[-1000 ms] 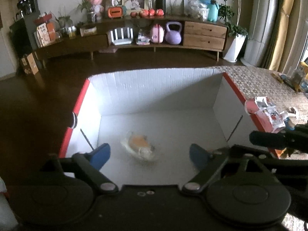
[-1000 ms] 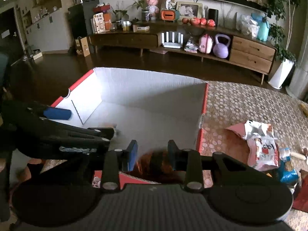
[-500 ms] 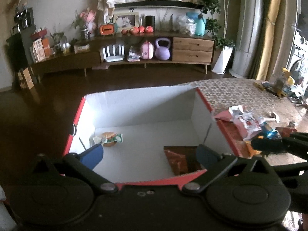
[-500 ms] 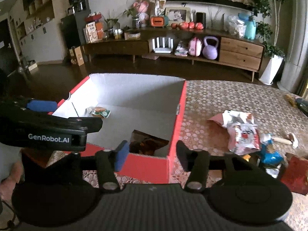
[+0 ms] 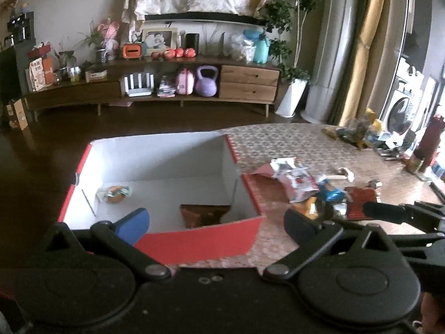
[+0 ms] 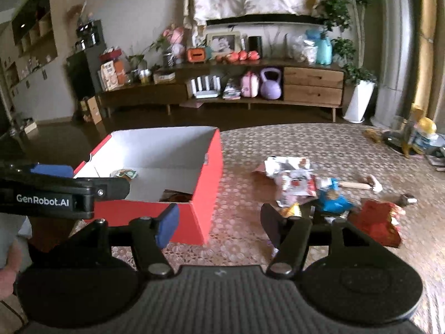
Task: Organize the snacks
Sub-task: 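Withdraw both tools from the box back toward the snack pile, then grasp the red chip bag with the right gripper while the left grasps the purple candy bar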
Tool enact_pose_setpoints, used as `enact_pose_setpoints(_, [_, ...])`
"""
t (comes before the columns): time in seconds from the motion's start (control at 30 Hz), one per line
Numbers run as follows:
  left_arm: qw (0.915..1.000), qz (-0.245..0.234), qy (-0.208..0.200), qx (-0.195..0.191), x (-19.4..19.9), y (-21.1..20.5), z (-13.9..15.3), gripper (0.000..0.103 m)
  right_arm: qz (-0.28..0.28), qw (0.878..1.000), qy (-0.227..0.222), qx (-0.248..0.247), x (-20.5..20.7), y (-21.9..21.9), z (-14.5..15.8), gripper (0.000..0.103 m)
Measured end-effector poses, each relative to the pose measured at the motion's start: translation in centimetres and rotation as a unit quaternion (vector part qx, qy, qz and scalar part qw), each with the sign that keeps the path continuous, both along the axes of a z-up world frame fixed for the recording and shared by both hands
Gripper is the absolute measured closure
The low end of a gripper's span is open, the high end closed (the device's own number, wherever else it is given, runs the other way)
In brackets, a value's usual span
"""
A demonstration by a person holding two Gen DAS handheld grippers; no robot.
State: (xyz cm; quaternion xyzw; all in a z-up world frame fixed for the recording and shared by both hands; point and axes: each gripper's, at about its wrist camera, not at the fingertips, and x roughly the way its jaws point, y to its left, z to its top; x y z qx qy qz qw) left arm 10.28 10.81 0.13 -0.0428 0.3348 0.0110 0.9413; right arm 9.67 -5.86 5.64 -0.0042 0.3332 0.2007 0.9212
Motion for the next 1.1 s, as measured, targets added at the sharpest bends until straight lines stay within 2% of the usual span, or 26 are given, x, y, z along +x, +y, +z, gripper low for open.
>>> enact_pose_setpoints(0.23, [0.9994,-0.008,-0.015,-0.029,-1.7,-2.3,0.1,0.0,-0.027,0.999,-0.023,0.009,-2.9,-4.1,1.0,0.024])
enact_pose_setpoints(0.4, [0.9987,-0.019,-0.037,-0.028,-2.6,-4.6,-0.3,0.0,-0.059,0.997,-0.042,0.015,-5.1,-8.1,1.0,0.017])
enact_pose_setpoints(0.57, [0.9979,-0.054,-0.024,-0.028,-2.3,-7.2,-1.4,0.0,-0.086,0.995,-0.036,0.015,-6.1,-12.0,0.1,0.014])
enact_pose_setpoints(0.63, [0.9976,-0.063,-0.018,-0.023,-2.0,-8.3,-1.9,0.0,-0.084,0.996,-0.009,0.003,-5.8,-13.3,-0.5,0.005])
enact_pose_setpoints(0.83, [0.9977,-0.065,-0.012,-0.011,-0.6,-10.6,-3.5,0.0,-0.149,0.989,0.009,-0.015,-4.7,-16.9,-2.4,0.005])
enact_pose_setpoints(0.9, [0.9978,-0.065,-0.012,-0.001,0.0,-11.4,-4.1,0.0,-0.165,0.986,0.009,-0.022,-4.2,-17.6,-3.0,0.005])
enact_pose_setpoints(1.0, [0.998,-0.06,-0.015,0.014,0.8,-12.5,-4.9,0.0,-0.165,0.986,0.009,-0.002,-3.2,-19.0,-3.9,0.005])
enact_pose_setpoints(1.1, [0.9978,-0.061,-0.017,0.019,1.7,-13.1,-5.5,0.0,-0.168,0.986,-0.013,-0.006,-2.1,-19.6,-4.7,0.005])
